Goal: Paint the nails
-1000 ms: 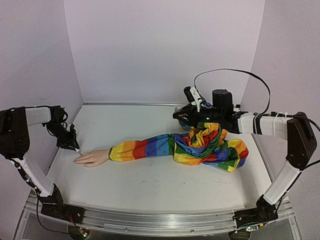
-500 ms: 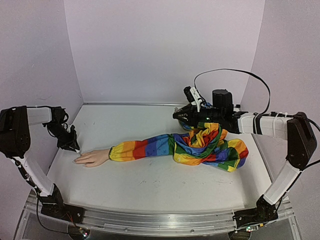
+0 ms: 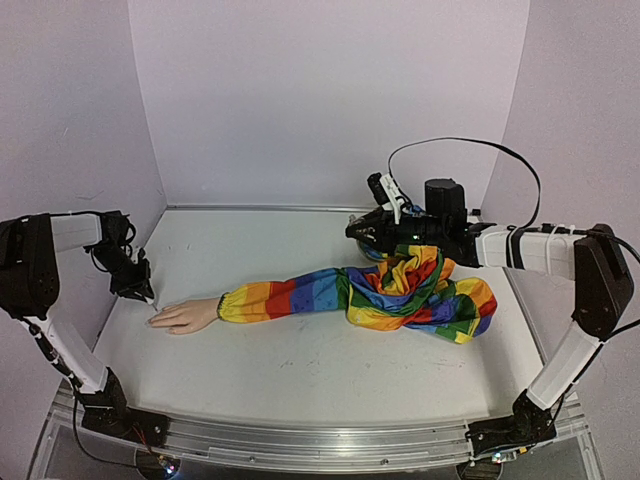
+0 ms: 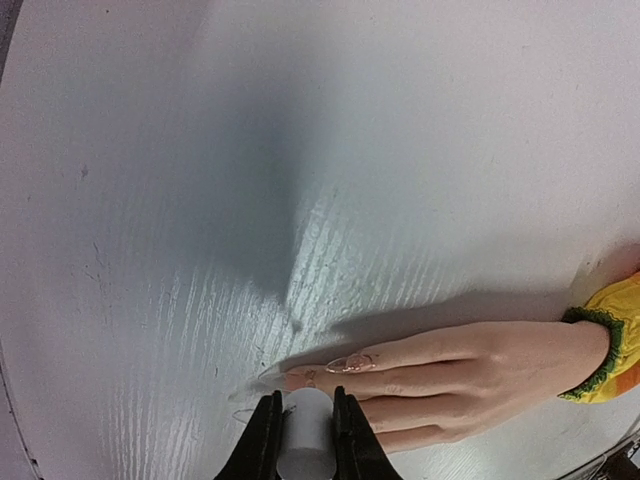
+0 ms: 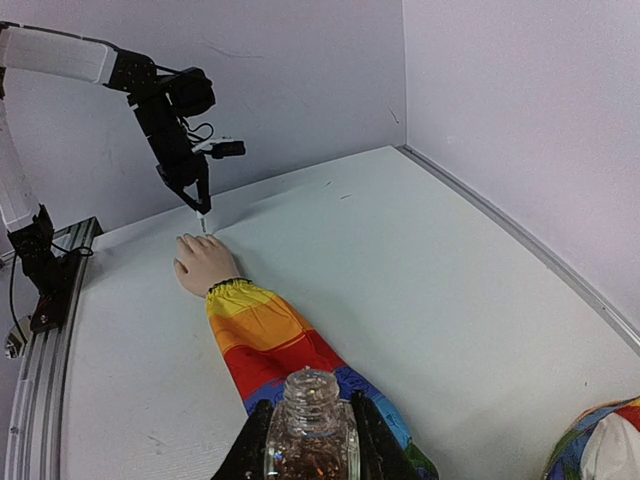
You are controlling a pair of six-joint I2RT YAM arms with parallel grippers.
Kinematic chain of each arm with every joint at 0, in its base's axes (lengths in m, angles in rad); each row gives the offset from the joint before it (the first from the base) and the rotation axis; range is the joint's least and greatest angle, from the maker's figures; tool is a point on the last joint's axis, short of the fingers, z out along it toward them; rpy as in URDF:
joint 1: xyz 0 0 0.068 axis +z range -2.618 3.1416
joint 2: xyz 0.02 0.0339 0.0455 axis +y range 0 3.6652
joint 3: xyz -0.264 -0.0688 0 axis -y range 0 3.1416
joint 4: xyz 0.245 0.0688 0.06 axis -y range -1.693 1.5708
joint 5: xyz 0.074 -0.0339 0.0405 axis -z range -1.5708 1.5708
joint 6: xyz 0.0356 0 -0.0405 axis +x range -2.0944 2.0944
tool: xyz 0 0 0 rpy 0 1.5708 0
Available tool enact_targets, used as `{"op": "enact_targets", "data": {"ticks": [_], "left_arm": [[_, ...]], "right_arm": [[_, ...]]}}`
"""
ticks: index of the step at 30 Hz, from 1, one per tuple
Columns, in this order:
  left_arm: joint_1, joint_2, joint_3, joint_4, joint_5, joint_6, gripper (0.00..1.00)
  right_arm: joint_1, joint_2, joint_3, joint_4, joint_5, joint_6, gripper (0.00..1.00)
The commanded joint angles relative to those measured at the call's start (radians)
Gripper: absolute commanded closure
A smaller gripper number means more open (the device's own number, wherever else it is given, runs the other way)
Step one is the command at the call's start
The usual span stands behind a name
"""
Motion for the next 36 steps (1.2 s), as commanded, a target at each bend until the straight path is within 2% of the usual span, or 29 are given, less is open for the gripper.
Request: {"op": "enact_targets", "data": {"ticks": [1, 10, 36], "left_arm": [[-0.003, -0.069, 0.022, 0.034, 0.004, -0.009, 1.00], [-0.003, -0.046, 0.018, 0.052, 0.107, 0.002, 1.00], [-0.003, -0.001, 0.027, 0.026, 0.076, 0.002, 1.00]], "right_arm": [[-0.004, -0.009, 0.045, 0.042, -0.035, 0.003, 1.00], [-0.004, -0.009, 0.045, 0.041, -0.035, 0.003, 1.00], [-0.004, -0.009, 0.044, 0.041, -0.036, 0.002, 1.00]]}}
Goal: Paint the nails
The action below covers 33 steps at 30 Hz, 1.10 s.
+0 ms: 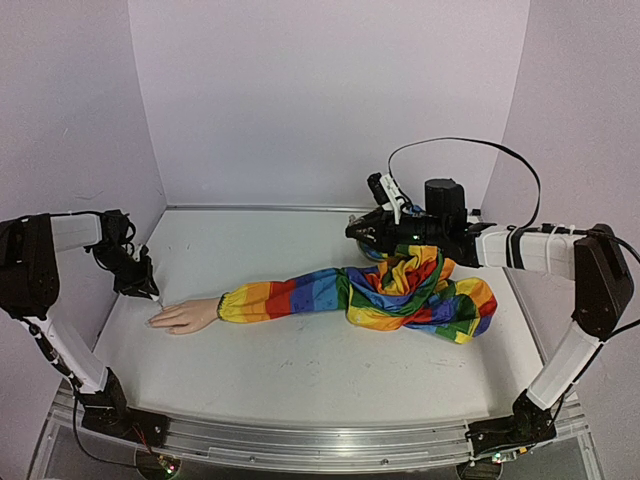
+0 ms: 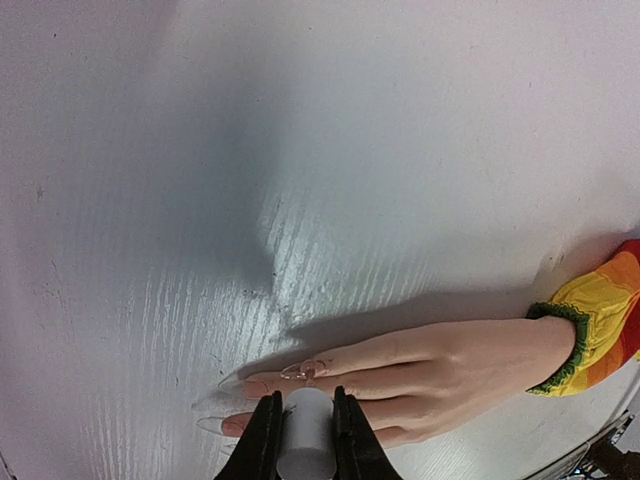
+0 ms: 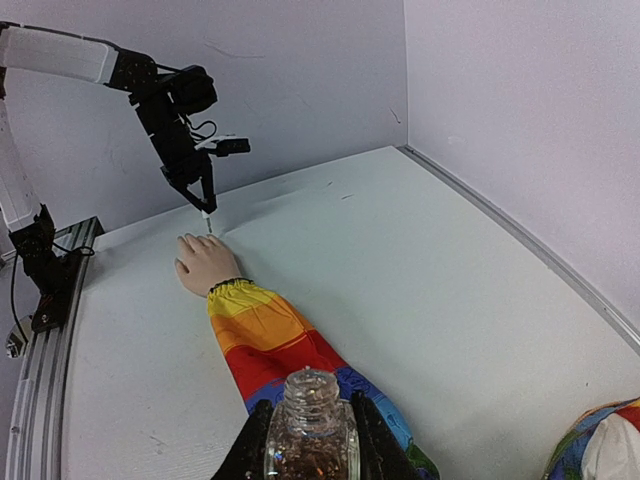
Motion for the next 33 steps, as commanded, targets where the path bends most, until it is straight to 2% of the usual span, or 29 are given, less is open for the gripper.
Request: {"op": "enact_targets", "data": {"ticks": [1, 20, 33], "left_arm": [[-0.003, 0.006, 0.028, 0.002, -0.010, 0.002, 1.00], [-0.003, 0.021, 0.029, -0.007, -0.009, 0.003, 1.00], [-0.003, 0.024, 0.033, -0.021, -0.058, 0.000, 1.00]], "right_arm": [[-0.003, -0.009, 0.044, 0.041, -0.033, 0.002, 1.00], [-0.004, -0.009, 0.044, 0.043, -0.036, 0.003, 1.00], [-0.004, -0.016, 0.044, 0.043, -0.036, 0.004, 1.00]]}}
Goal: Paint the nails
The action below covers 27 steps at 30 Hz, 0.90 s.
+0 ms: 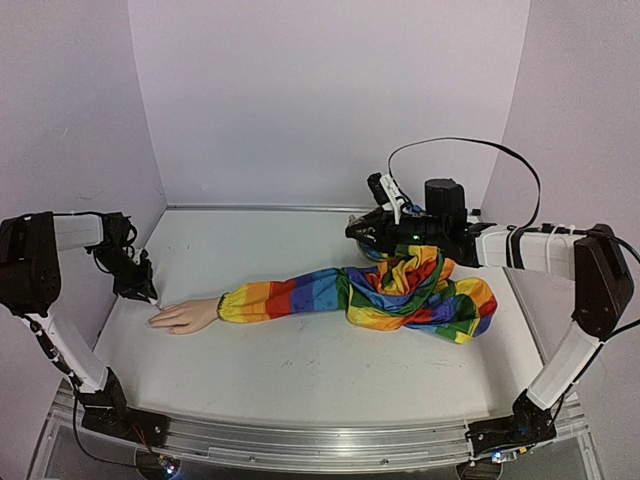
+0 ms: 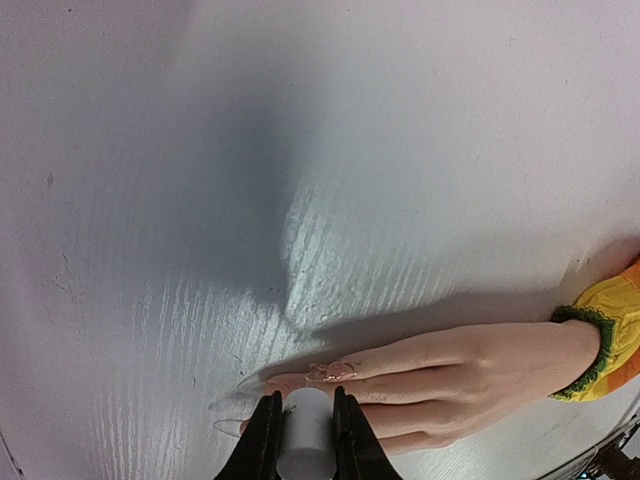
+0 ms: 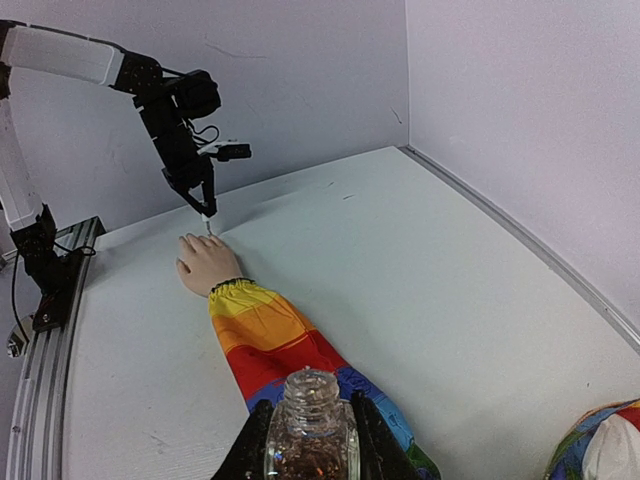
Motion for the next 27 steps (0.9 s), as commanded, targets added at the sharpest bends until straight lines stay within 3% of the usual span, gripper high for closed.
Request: {"op": "enact_targets", "data": {"ticks": [1, 7, 15, 22, 27], "left_arm": [[-0.004, 0.002, 0.033, -0.014, -0.020, 0.000, 1.00], [-0.004, -0.012, 0.036, -0.018, -0.041, -0.006, 1.00], [-0.003, -0.178, 0.034, 0.016, -0.088, -0.025, 1.00], [-0.034, -0.338, 0.067, 0.017, 0.121, -0.026, 1.00], [-0.179, -0.449, 0.106, 0.019, 0.211, -0.041, 1.00]], "right_arm": [[-0.003, -0.016, 0.044, 0.043, -0.033, 0.004, 1.00], [-0.004, -0.014, 0.045, 0.042, -0.031, 0.004, 1.00], [-0.004, -0.041, 0.035, 0.036, 0.023, 0.029, 1.00], [0.002, -0.079, 0.014, 0.038, 0.082, 0.073, 1.00], [0.069, -0.107, -0.019, 0.058, 0.169, 0.068, 1.00]]}}
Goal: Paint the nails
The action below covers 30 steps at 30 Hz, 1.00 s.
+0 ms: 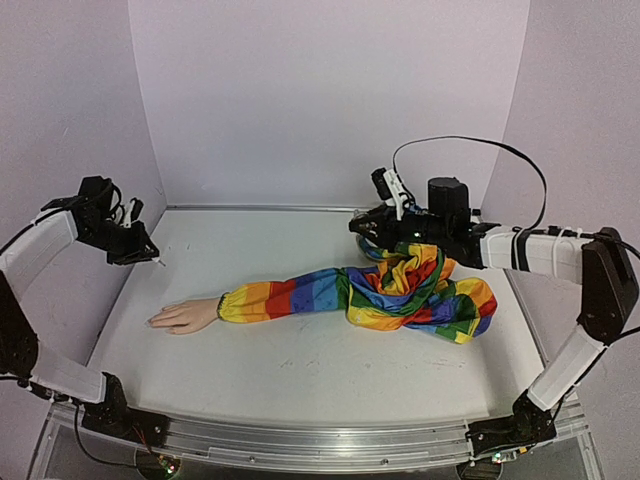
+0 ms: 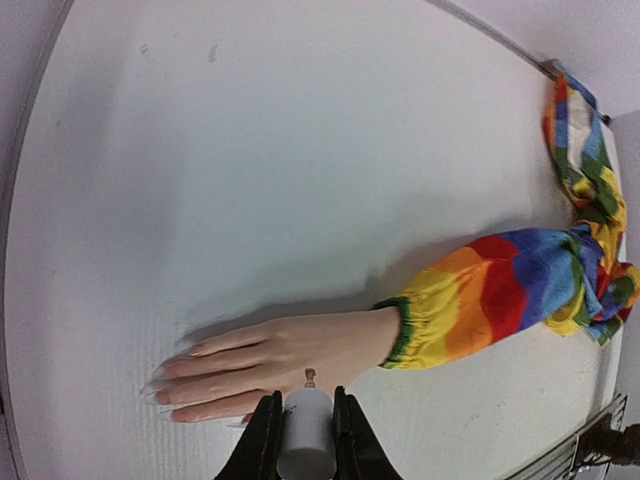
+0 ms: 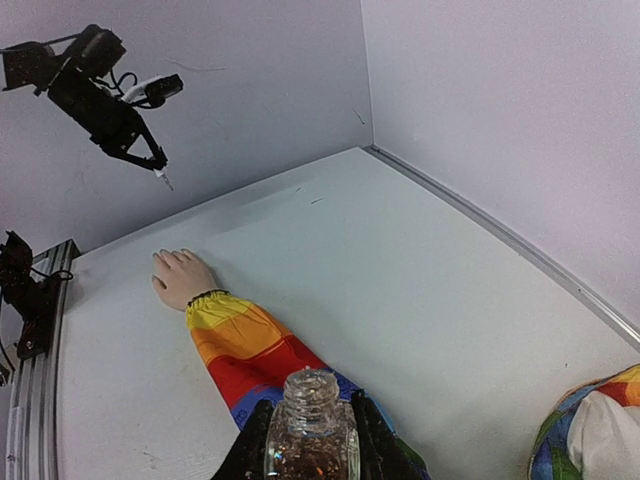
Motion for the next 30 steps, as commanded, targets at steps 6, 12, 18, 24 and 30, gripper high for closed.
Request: {"op": "enact_targets", "data": {"ticks": [6, 12, 18, 24, 30], "left_arm": [[-0.316, -0.142, 0.140, 0.026, 0.177, -0.032, 1.00], [-0.453, -0.189, 0.193, 0.029, 0.313, -0.063, 1.00], [-0.572, -0.204, 0.227, 0.027, 0.292, -0.103, 1.00], [-0.647, -0.177, 0.255, 0.024, 0.294, -0.118, 1.00], [-0.659, -0.152, 0.263, 0.013, 0.292, -0.104, 1.00]], "right_arm": [[0.236, -0.096, -0.020, 0.100, 0.229, -0.012, 1.00], [0.373, -0.067, -0.014, 0.181, 0.256, 0.000, 1.00], [0.448, 0.014, 0.035, 0.221, 0.212, -0.018, 1.00], [0.481, 0.097, 0.103, 0.235, 0.177, -0.024, 1.00], [0.497, 0.130, 0.137, 0.249, 0.158, -0.023, 1.00]]}}
